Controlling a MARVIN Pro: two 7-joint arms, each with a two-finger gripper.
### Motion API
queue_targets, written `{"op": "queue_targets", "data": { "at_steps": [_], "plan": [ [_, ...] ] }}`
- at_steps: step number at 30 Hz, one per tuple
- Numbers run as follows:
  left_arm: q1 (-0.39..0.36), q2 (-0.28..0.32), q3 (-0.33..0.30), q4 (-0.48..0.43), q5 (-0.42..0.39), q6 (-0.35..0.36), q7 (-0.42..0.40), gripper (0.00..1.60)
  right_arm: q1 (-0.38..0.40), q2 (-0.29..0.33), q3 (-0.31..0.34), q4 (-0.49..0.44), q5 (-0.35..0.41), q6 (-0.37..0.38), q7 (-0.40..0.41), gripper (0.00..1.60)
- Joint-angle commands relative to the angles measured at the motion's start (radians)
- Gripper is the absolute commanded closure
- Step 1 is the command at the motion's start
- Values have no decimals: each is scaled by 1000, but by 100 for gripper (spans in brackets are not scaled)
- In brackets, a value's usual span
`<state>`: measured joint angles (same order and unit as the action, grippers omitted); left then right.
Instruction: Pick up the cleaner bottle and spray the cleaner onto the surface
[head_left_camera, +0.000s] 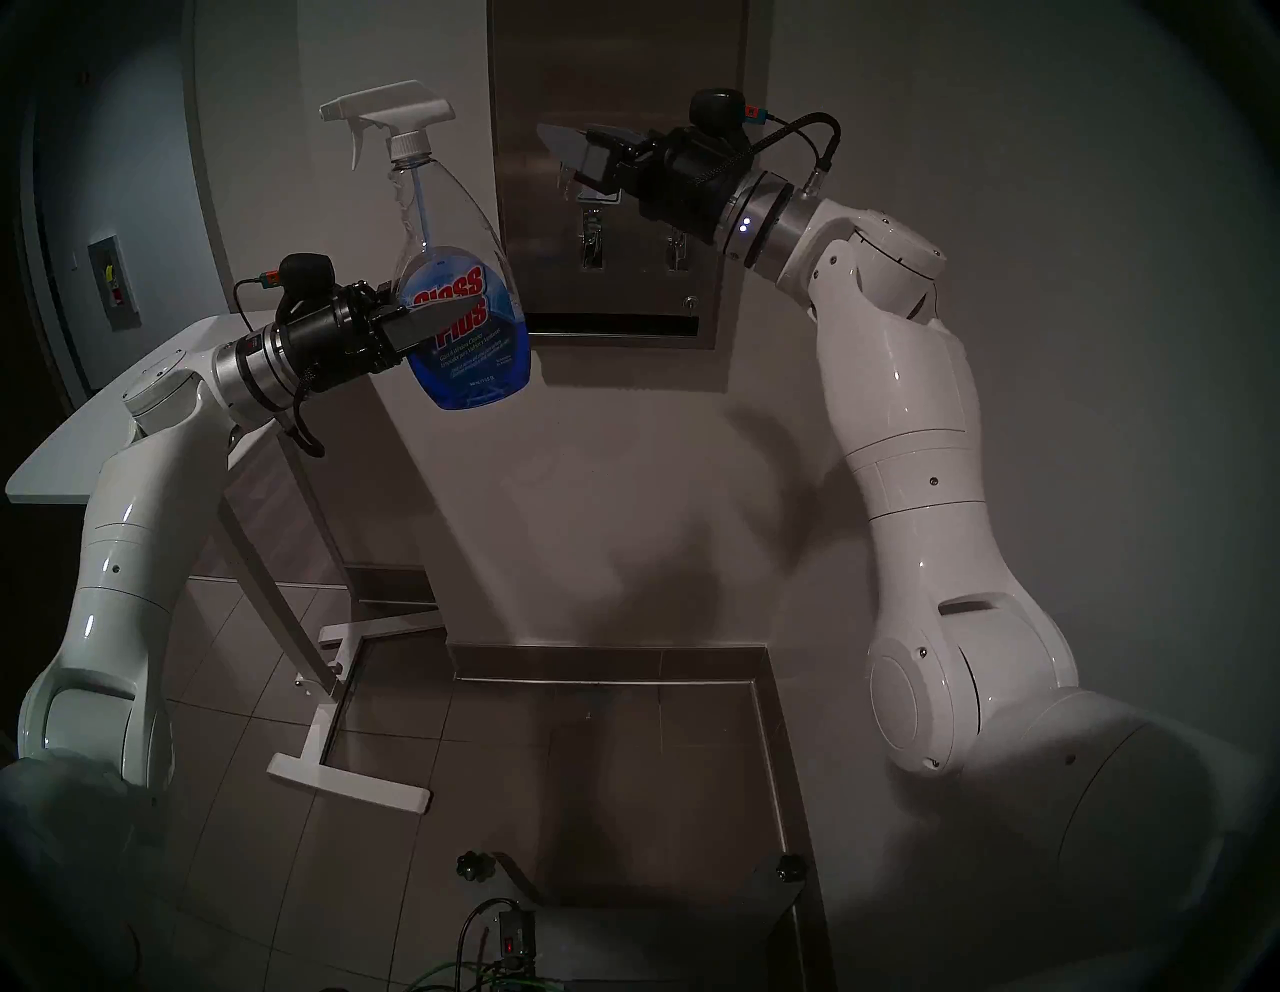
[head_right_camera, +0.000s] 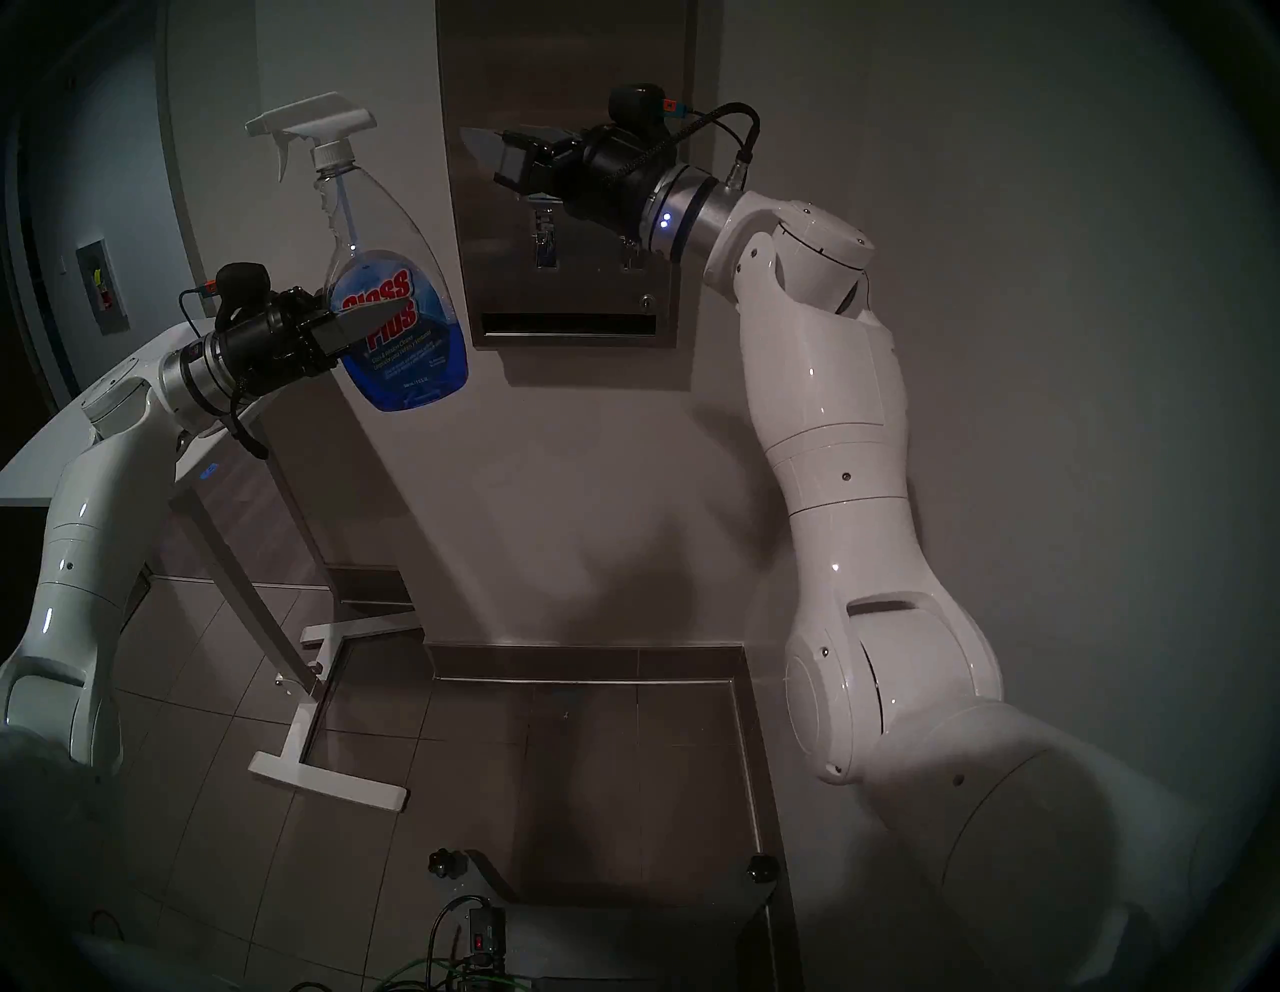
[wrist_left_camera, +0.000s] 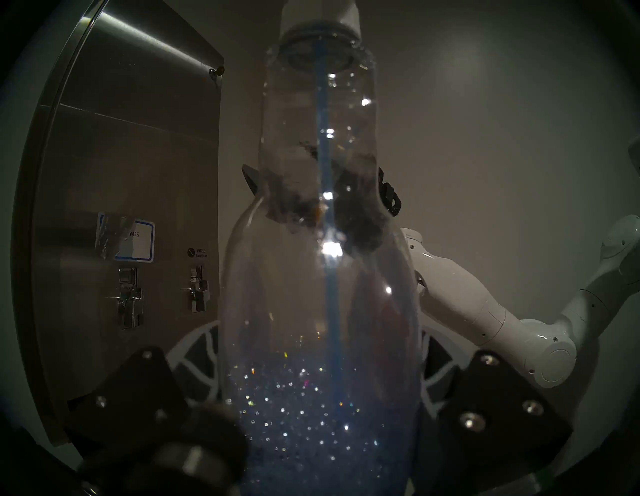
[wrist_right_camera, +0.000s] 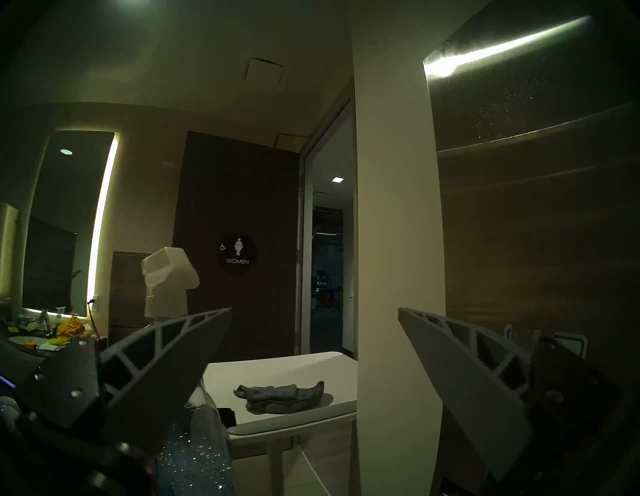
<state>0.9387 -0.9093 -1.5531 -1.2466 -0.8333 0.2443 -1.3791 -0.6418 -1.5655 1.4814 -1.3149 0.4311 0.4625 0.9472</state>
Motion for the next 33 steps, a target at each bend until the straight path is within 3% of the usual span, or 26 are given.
{"op": "queue_targets", "data": {
  "at_steps": [1,13,25,33],
  "plan": [
    [-74,-4,-24,-2,-23,-3,-13,160,118,28,-9,34,22,38,100,0],
    [-82,-10,-25,12,-12,-7,-31,160,174,34,-38,74,25,93,226,0],
    [-93,-17,-27,25,-1,-10,-49,160,275,6,-113,217,22,128,353,0],
    [-99,-21,-28,33,6,-12,-59,160,325,-20,-160,311,24,124,365,0]
  ]
}}
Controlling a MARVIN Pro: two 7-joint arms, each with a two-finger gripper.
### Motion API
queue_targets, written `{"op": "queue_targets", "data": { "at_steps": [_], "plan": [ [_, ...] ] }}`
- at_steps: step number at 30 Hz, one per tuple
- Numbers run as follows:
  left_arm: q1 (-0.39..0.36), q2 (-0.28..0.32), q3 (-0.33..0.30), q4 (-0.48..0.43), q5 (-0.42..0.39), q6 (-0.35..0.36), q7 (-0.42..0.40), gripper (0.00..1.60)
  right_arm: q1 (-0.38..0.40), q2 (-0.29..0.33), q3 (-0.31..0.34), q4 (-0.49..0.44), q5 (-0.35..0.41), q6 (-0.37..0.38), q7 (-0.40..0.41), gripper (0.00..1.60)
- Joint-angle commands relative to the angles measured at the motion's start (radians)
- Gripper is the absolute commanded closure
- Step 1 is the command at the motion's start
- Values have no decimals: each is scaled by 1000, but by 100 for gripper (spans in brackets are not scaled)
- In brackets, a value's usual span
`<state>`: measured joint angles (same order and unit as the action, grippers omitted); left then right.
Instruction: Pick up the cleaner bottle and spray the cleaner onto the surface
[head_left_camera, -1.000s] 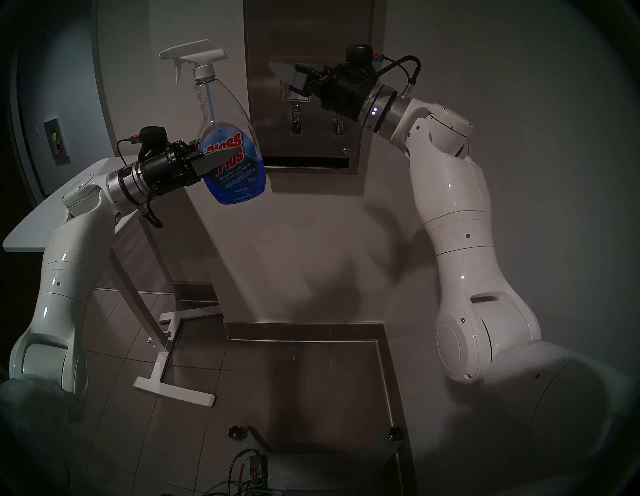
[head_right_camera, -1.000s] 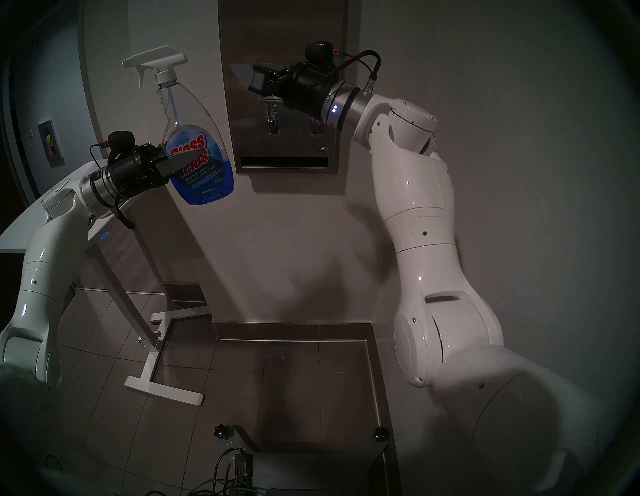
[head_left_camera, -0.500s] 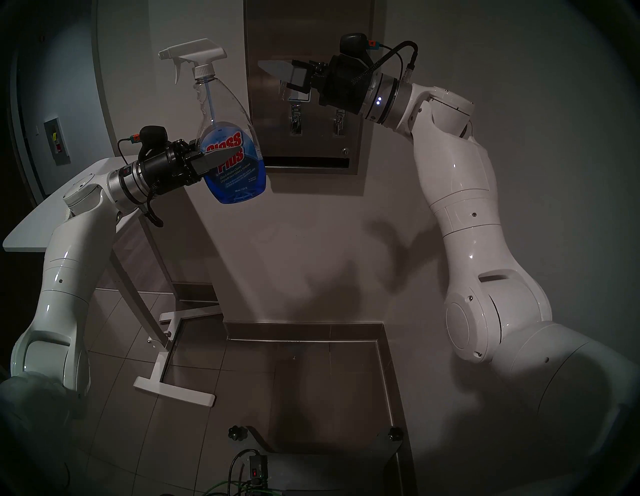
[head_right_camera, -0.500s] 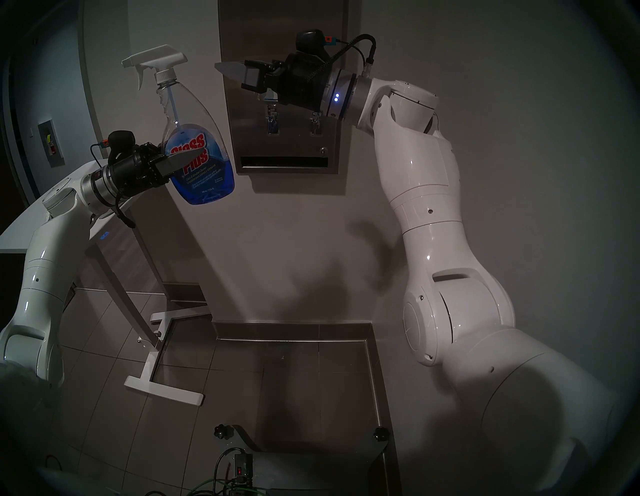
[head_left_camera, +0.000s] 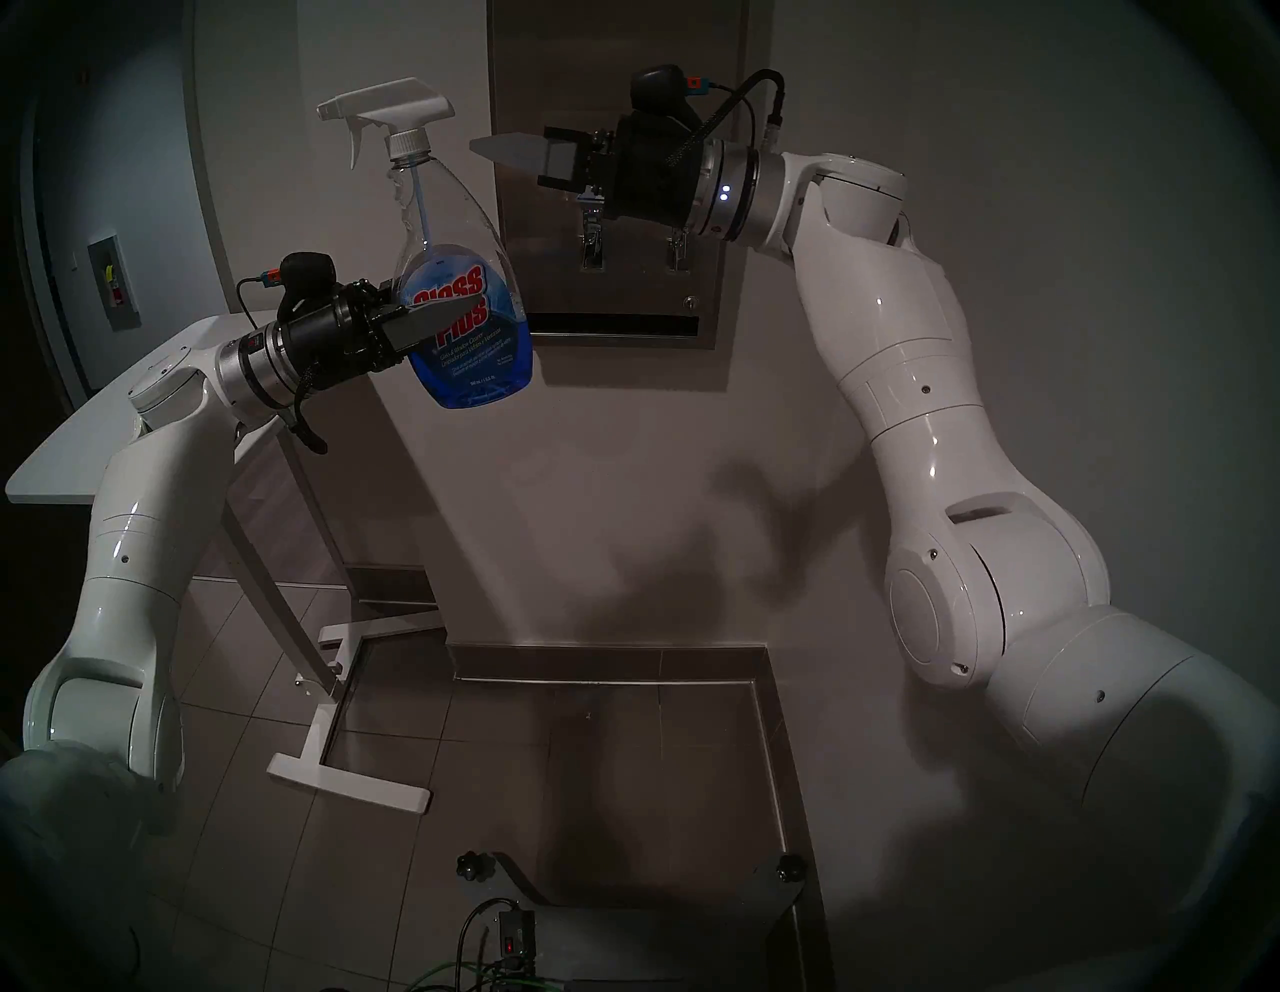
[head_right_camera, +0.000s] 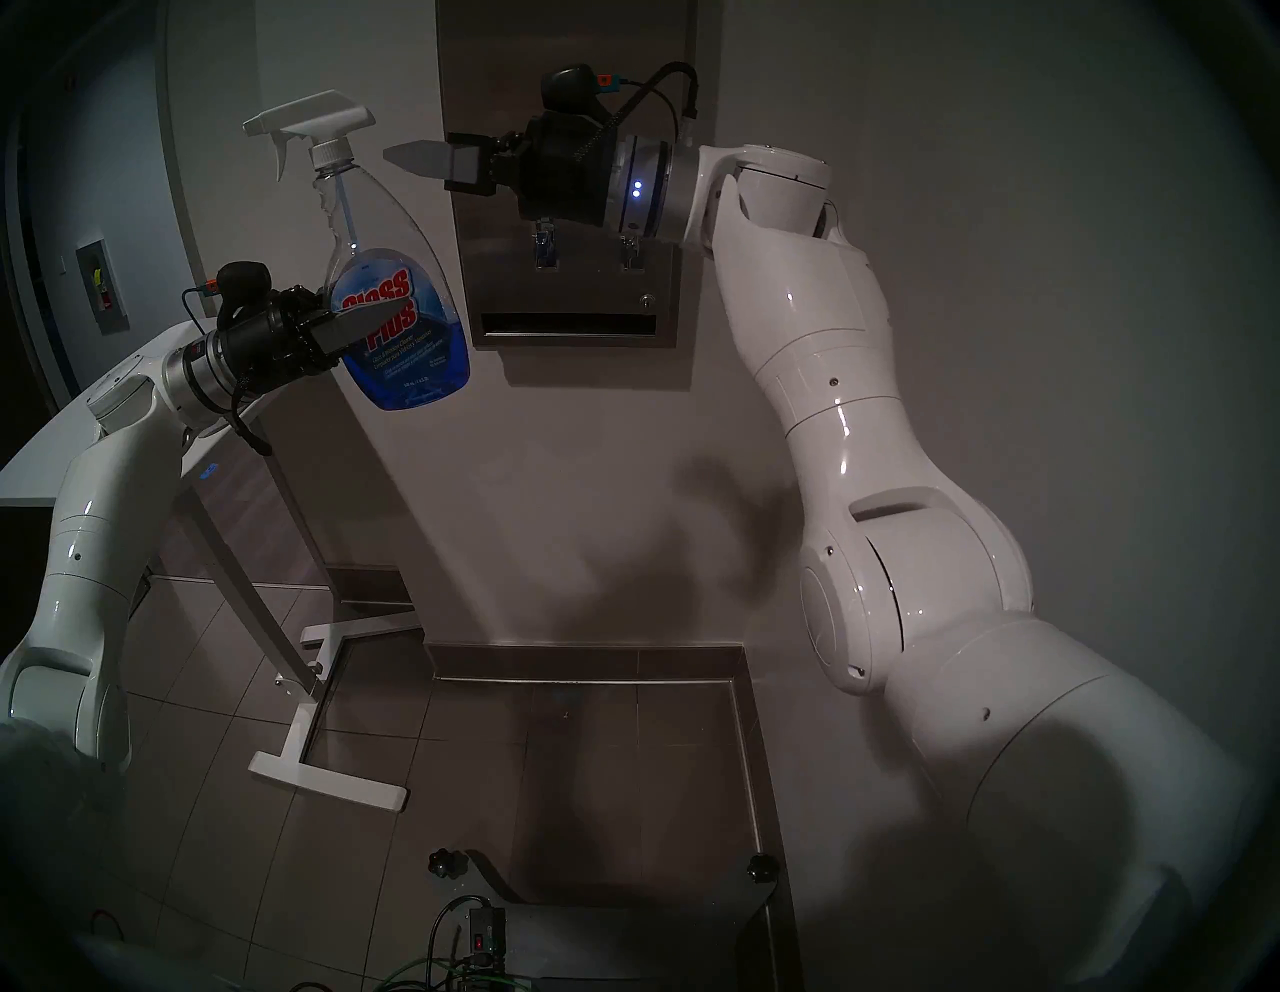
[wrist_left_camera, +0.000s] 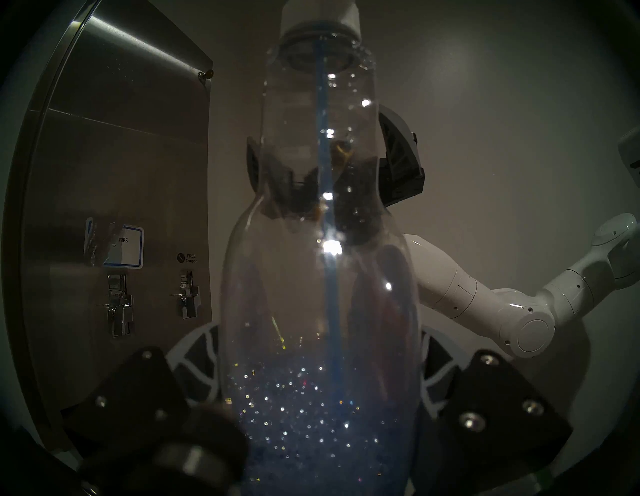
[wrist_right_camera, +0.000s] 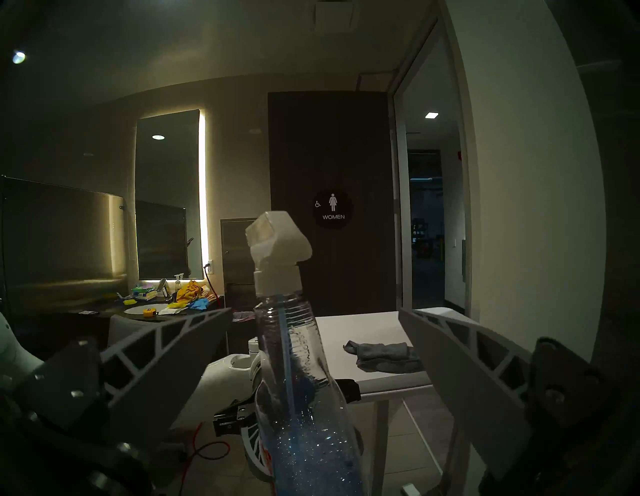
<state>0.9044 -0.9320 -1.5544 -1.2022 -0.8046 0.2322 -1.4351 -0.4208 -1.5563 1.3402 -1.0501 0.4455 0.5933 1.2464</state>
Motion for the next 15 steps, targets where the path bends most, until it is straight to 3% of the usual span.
{"op": "queue_targets", "data": {
  "at_steps": [1,15],
  "plan": [
    [-65,2,-27,-10,-22,0,-5,160,112,-32,-26,61,10,-8,68,0],
    [-75,-4,-29,5,-11,-2,-16,160,203,-51,-103,214,26,-32,113,0]
  ]
}}
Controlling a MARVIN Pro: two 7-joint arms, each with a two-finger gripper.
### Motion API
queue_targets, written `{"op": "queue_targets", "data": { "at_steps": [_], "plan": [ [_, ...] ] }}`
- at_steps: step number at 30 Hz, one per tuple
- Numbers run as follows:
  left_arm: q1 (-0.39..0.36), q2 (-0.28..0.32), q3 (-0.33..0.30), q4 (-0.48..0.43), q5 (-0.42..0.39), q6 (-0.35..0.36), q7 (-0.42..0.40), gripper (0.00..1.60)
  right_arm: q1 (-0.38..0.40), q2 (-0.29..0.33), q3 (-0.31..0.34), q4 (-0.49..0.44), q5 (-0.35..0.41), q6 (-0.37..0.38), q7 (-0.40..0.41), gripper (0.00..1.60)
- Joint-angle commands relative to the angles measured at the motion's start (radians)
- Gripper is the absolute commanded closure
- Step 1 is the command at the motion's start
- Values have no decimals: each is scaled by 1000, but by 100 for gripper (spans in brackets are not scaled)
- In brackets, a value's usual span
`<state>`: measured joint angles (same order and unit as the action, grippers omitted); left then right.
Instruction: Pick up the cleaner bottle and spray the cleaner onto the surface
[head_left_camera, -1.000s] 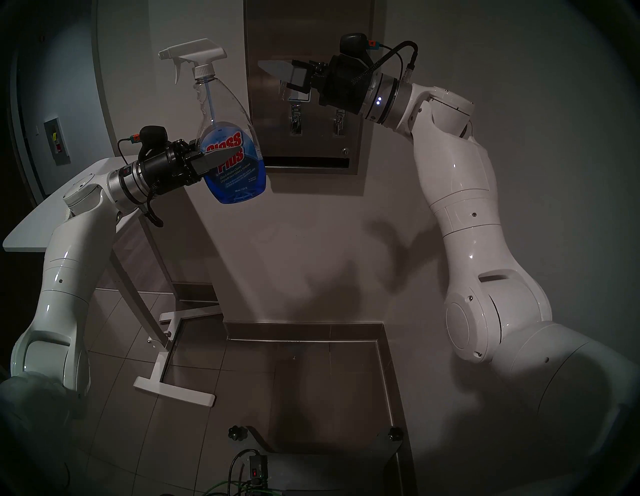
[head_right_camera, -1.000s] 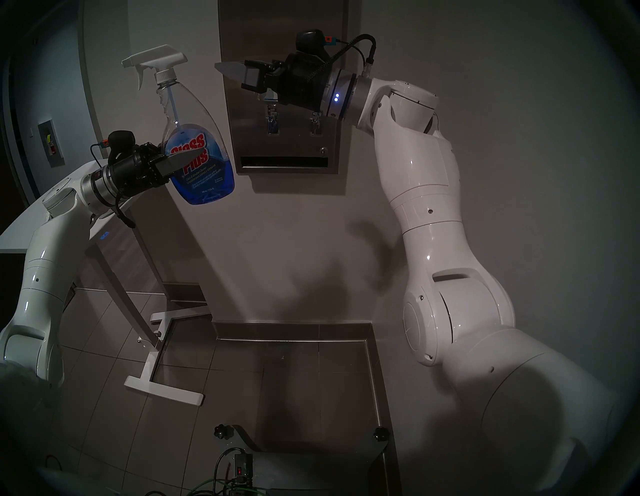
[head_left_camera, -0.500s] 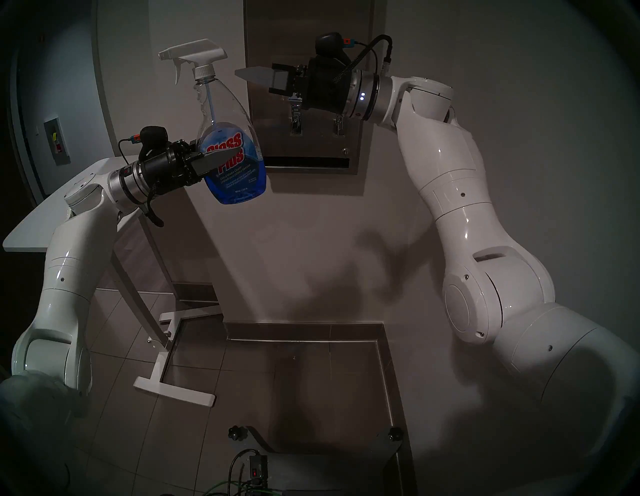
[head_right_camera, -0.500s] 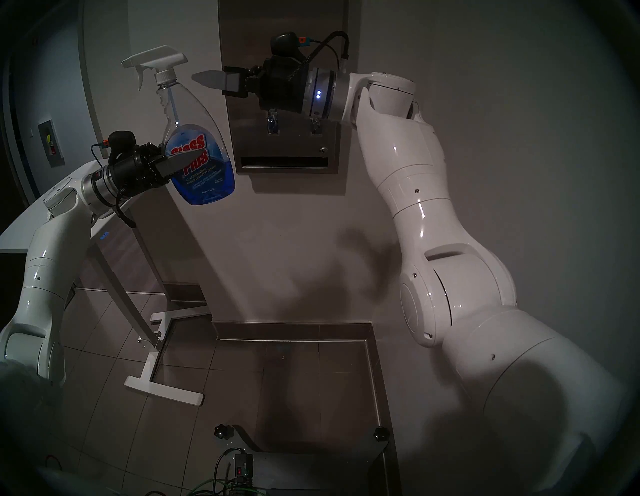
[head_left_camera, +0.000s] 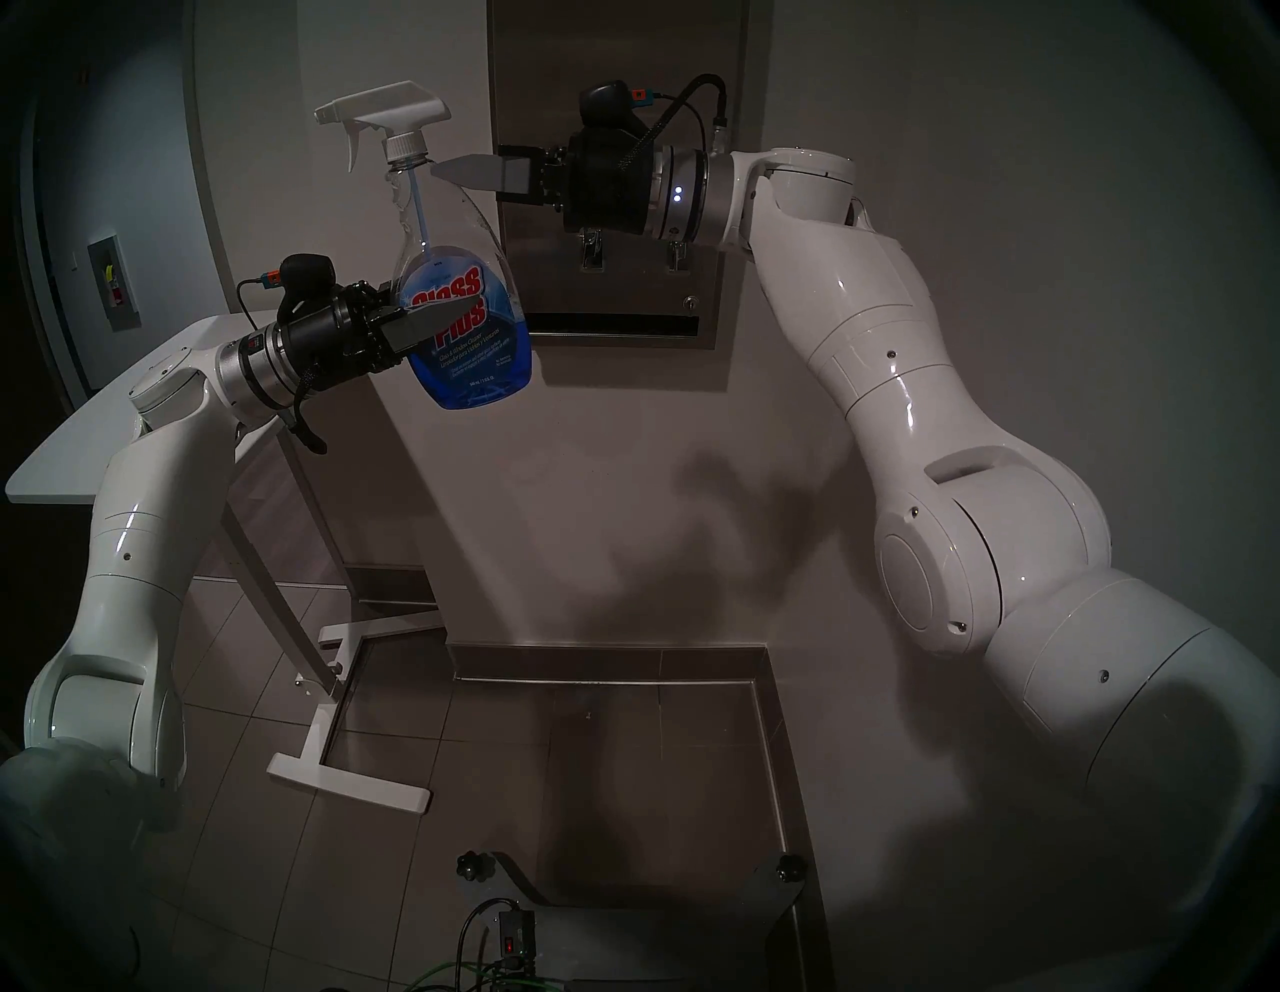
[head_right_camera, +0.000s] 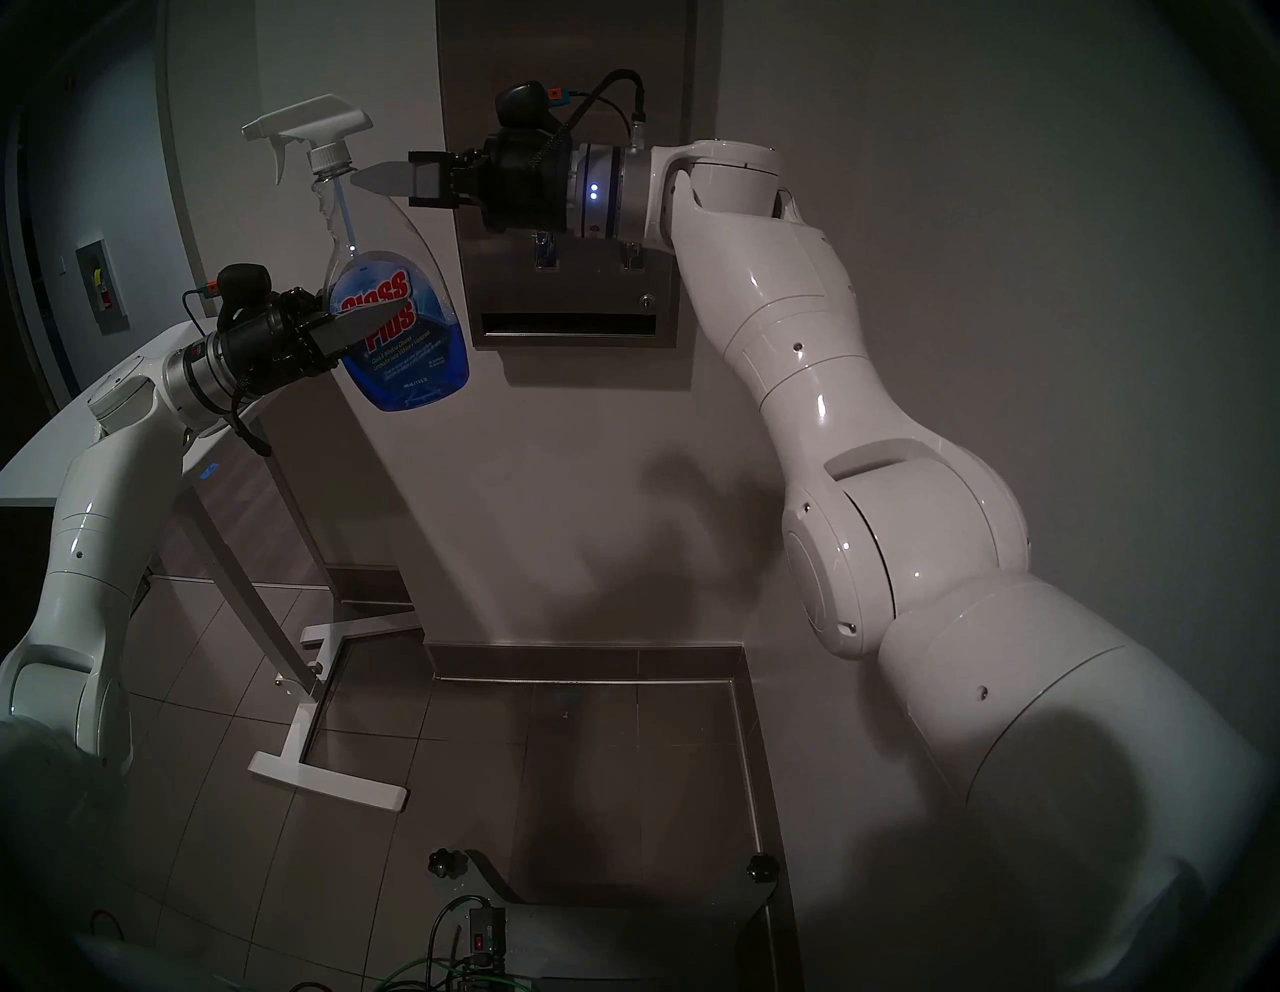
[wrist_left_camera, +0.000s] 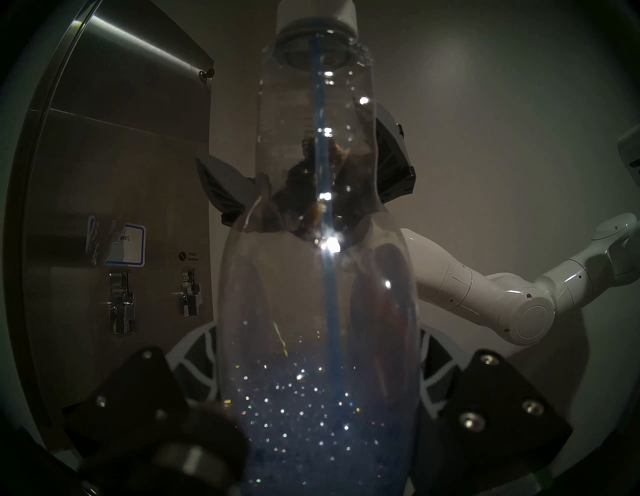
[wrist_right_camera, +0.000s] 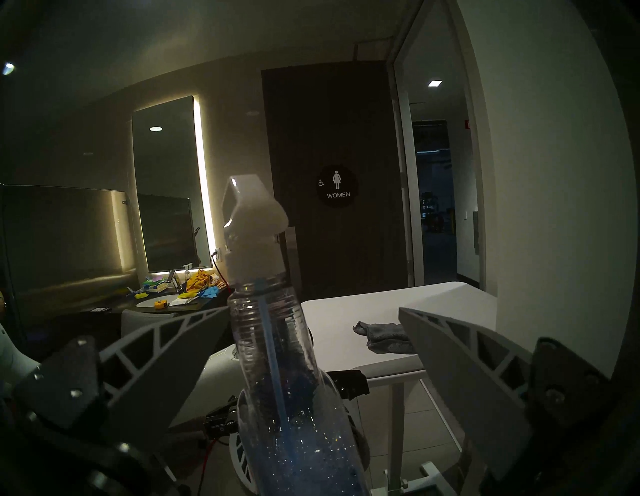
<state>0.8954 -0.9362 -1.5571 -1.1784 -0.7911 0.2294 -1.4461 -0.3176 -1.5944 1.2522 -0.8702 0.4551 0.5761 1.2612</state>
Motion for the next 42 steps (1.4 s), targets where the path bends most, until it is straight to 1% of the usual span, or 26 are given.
{"op": "queue_targets", "data": {
  "at_steps": [1,6,12,14,15,16,18,36,37,38,39,42],
  "plan": [
    [-67,0,-26,-18,-24,1,-6,160,105,-13,-19,40,17,-16,102,0],
    [-70,-2,-26,-14,-21,0,-8,160,126,-9,-45,73,30,-24,120,0],
    [-74,-4,-27,-10,-18,0,-12,160,135,-2,-83,100,52,-30,135,0],
    [-74,-5,-28,-9,-17,0,-13,160,136,0,-93,103,59,-31,127,0],
    [-75,-5,-28,-8,-16,0,-14,160,139,2,-100,111,61,-33,147,0],
    [-75,-5,-28,-8,-15,0,-14,160,138,1,-104,109,69,-33,119,0],
    [-76,-6,-28,-7,-14,0,-16,160,142,3,-114,117,76,-35,138,0],
    [-80,-11,-31,-1,-2,-3,-33,160,152,21,-207,119,154,-38,148,0],
    [-81,-11,-32,0,-1,-3,-35,160,154,23,-214,121,158,-39,163,0],
    [-81,-11,-32,0,-1,-3,-35,160,154,23,-214,121,158,-39,163,0],
    [-81,-11,-32,0,-1,-3,-36,160,153,22,-217,117,165,-39,138,0],
    [-81,-11,-32,1,1,-4,-37,160,157,26,-230,121,173,-40,161,0]
  ]
}}
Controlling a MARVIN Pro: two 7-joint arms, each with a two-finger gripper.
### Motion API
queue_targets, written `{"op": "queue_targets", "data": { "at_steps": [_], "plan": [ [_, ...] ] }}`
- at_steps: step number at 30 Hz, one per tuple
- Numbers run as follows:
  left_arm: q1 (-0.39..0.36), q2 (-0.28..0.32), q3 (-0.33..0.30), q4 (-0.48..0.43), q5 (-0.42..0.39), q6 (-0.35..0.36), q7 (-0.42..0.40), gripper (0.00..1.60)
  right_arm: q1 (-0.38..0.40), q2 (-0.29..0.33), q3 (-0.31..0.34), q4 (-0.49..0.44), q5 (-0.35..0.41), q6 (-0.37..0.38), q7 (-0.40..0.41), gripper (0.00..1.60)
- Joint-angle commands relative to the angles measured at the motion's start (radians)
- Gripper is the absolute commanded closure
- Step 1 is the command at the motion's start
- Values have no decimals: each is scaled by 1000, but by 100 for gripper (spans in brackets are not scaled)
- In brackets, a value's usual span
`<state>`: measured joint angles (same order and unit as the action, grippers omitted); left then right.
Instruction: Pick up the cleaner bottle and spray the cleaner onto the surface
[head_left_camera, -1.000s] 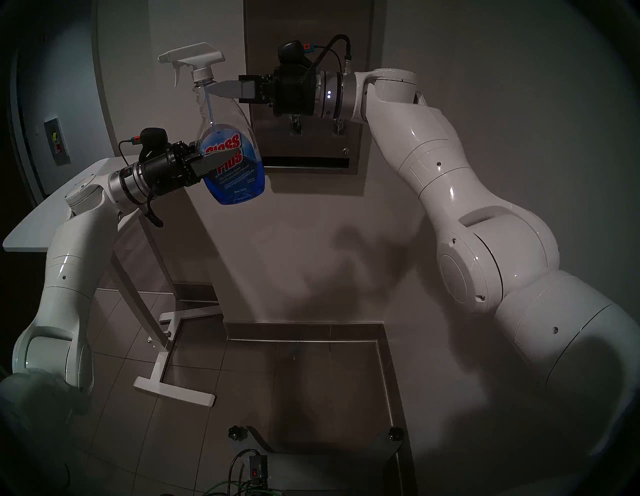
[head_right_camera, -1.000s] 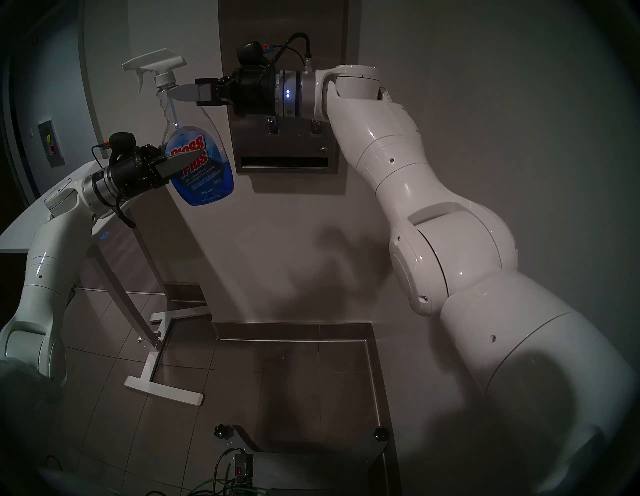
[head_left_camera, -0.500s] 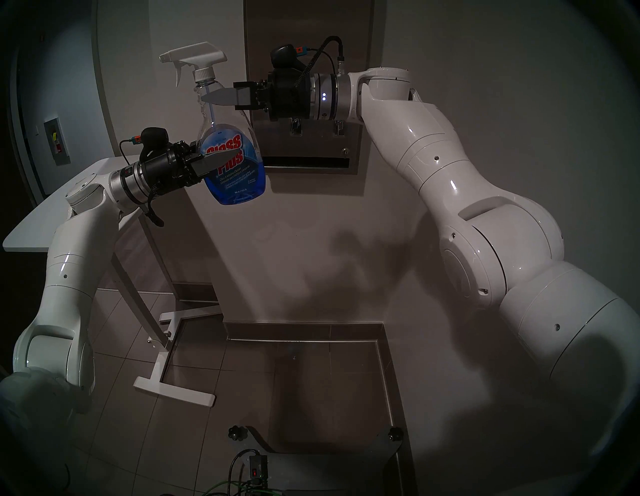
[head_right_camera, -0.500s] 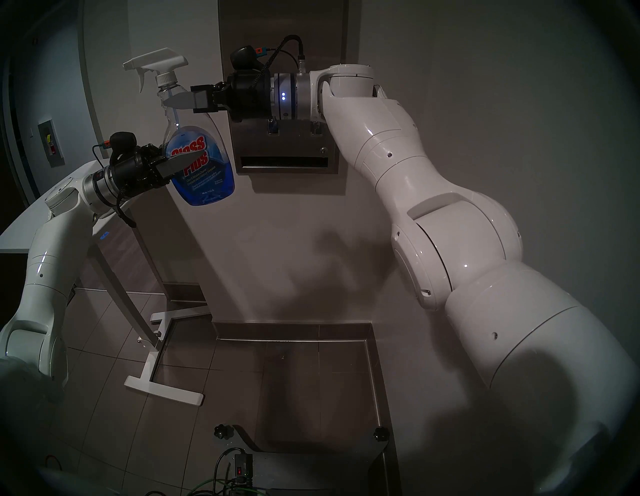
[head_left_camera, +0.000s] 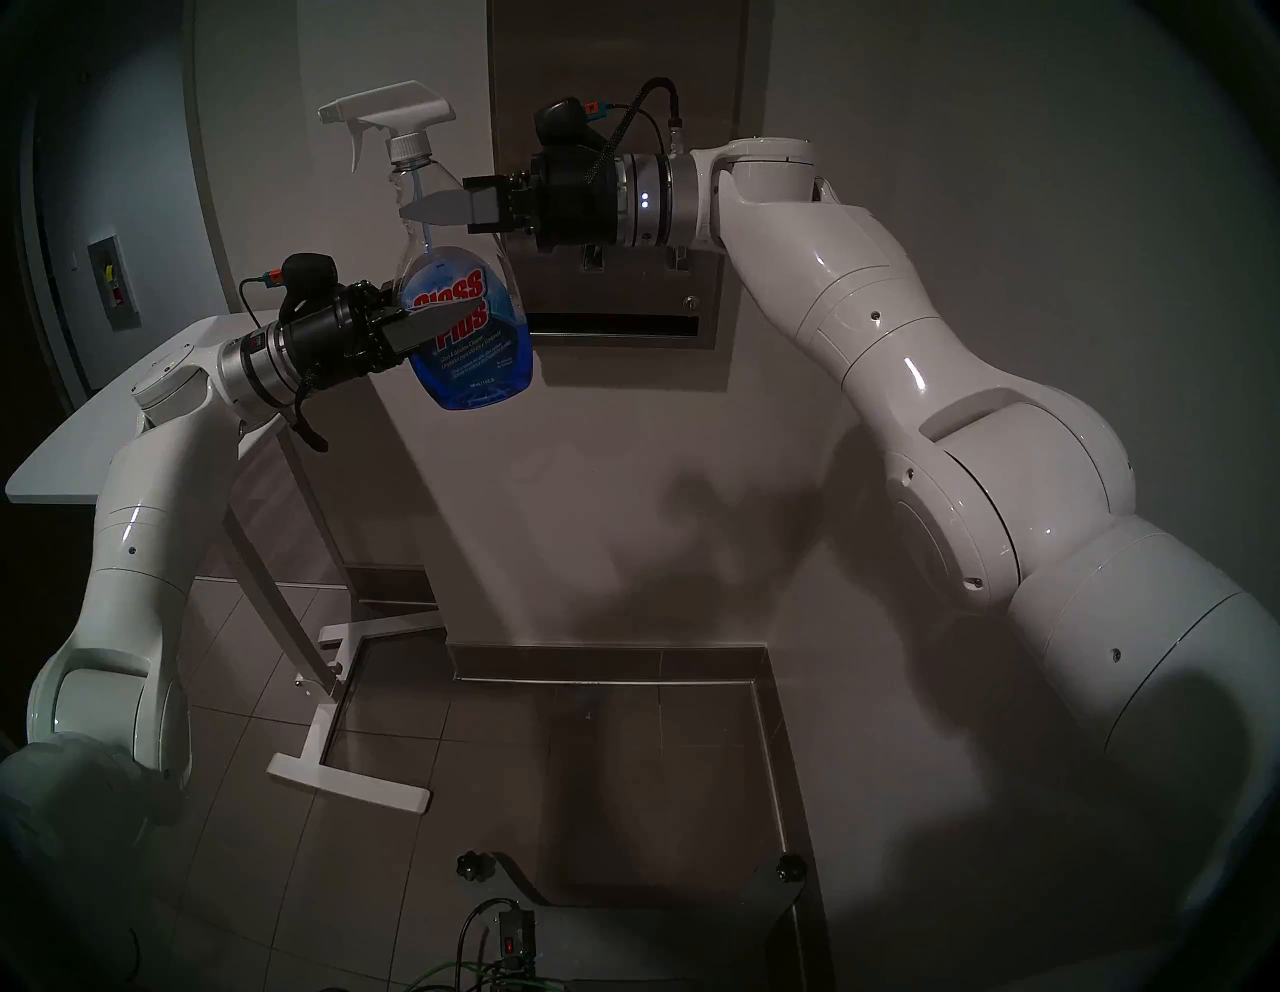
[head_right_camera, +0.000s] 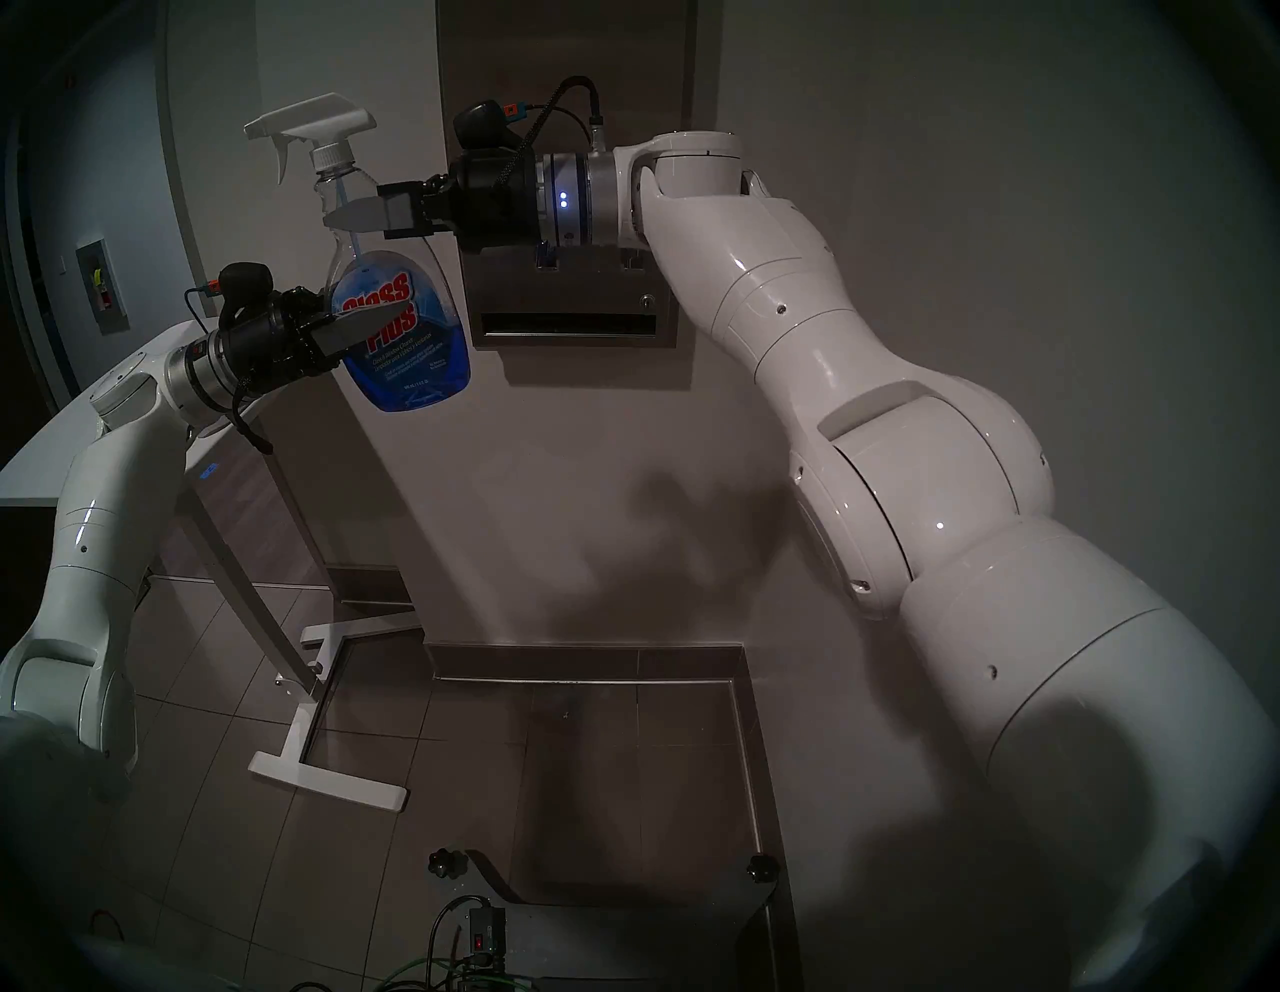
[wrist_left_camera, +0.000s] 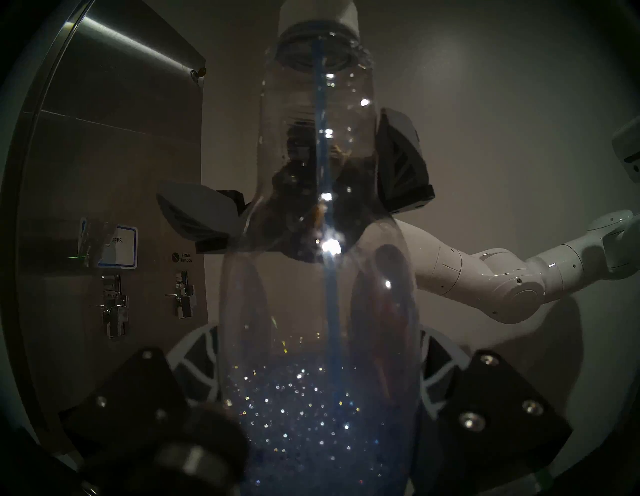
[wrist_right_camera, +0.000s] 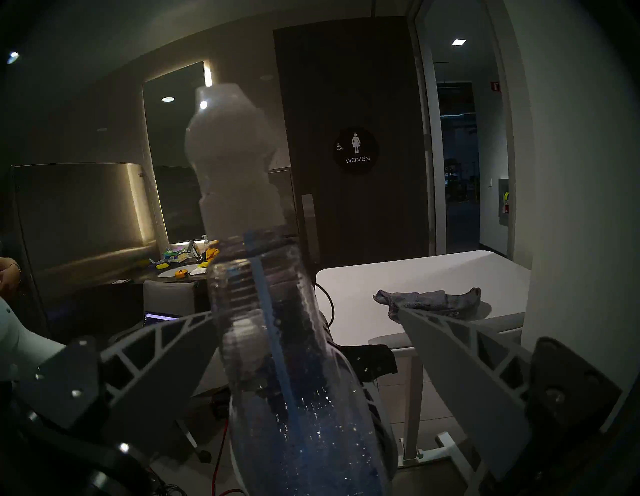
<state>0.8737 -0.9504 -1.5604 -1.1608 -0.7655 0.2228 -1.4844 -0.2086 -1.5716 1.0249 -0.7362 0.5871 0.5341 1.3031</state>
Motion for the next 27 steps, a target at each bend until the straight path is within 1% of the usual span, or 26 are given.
{"op": "queue_targets", "data": {
  "at_steps": [1,2,3,4,5,6,7,8,9,10,11,12,14,15,16,17,18,19,21,23,27],
  "plan": [
    [-60,3,-29,-16,-24,3,1,160,48,3,-8,-16,47,2,103,0],
    [-60,3,-29,-16,-24,3,1,160,48,4,-11,-17,52,2,96,0],
    [-60,2,-29,-16,-23,2,1,160,50,6,-16,-14,53,1,117,0],
    [-61,2,-30,-16,-22,2,1,160,51,8,-23,-16,62,-2,104,0],
    [-61,2,-30,-16,-22,2,1,160,53,10,-28,-12,63,-3,126,5],
    [-61,2,-30,-15,-21,2,1,160,52,11,-32,-17,72,-5,96,111],
    [-61,2,-30,-15,-21,2,1,160,52,11,-32,-17,72,-5,96,111],
    [-61,2,-30,-15,-21,2,1,160,54,13,-34,-15,73,-6,108,158],
    [-61,1,-30,-15,-20,2,1,160,55,16,-38,-13,77,-8,119,160],
    [-63,1,-31,-13,-19,2,1,160,54,18,-40,-16,83,-9,107,160],
    [-63,0,-31,-13,-19,2,1,160,55,21,-44,-14,85,-12,118,160],
    [-63,0,-31,-13,-19,2,1,160,53,24,-47,-17,91,-14,105,160],
    [-64,0,-32,-12,-19,2,1,160,52,31,-53,-15,96,-20,125,160],
    [-64,-1,-32,-12,-19,2,1,160,50,33,-55,-18,101,-22,111,160],
    [-64,-1,-32,-12,-19,3,1,160,50,37,-56,-17,102,-27,125,160],
    [-64,-1,-32,-12,-19,3,1,160,48,39,-59,-19,108,-30,116,160],
    [-65,-2,-32,-12,-19,3,1,160,48,43,-60,-16,109,-35,143,160],
    [-65,-2,-33,-12,-19,3,1,160,45,45,-63,-21,116,-38,119,160],
    [-65,-3,-33,-12,-19,4,1,160,42,52,-69,-20,120,-47,148,160],
    [-66,-3,-33,-12,-20,4,1,160,37,56,-74,-26,127,-54,138,160],
    [-66,-4,-34,-14,-20,6,1,160,33,64,-85,-28,141,-75,158,160]
  ]
}}
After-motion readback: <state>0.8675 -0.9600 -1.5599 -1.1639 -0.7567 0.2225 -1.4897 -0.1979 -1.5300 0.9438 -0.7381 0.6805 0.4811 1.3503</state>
